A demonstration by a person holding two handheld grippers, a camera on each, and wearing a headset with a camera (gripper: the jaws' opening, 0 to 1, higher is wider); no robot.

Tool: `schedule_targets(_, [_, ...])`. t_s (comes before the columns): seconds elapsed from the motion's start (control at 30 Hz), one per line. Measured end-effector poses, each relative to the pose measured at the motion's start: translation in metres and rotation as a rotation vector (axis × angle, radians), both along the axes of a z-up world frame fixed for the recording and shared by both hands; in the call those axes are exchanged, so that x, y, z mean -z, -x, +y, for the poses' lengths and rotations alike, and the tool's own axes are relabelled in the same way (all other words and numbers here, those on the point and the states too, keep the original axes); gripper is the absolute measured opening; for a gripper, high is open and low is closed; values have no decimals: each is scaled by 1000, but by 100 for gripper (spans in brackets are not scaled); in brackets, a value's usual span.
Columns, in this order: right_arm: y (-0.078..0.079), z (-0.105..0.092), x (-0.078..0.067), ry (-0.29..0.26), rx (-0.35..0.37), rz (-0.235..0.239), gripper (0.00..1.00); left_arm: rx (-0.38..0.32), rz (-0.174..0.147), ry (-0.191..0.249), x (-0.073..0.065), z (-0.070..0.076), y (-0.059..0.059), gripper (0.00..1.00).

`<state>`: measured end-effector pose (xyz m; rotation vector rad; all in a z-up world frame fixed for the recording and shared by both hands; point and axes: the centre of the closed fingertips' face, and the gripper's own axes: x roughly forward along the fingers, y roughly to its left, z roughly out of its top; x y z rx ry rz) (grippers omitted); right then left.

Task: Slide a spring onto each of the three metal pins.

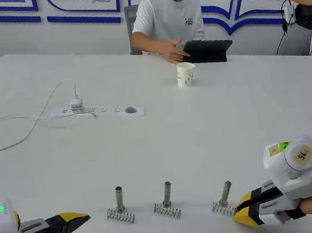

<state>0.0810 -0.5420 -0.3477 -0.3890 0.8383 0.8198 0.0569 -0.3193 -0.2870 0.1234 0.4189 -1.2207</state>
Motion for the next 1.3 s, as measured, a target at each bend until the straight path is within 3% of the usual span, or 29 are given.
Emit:
schedule_targets(0.43, [26,33,-17,-1,-103,2,11,160,-3,-42,5,-26,23,59])
schedule_targets(0.83, [42,80,-35,10,-255,5,11,269,-33,-73,5,-49,20,51])
schedule_targets(1.3, [46,114,-51,29,-363,-7,11,335,-82,-95,4,-69,21,40])
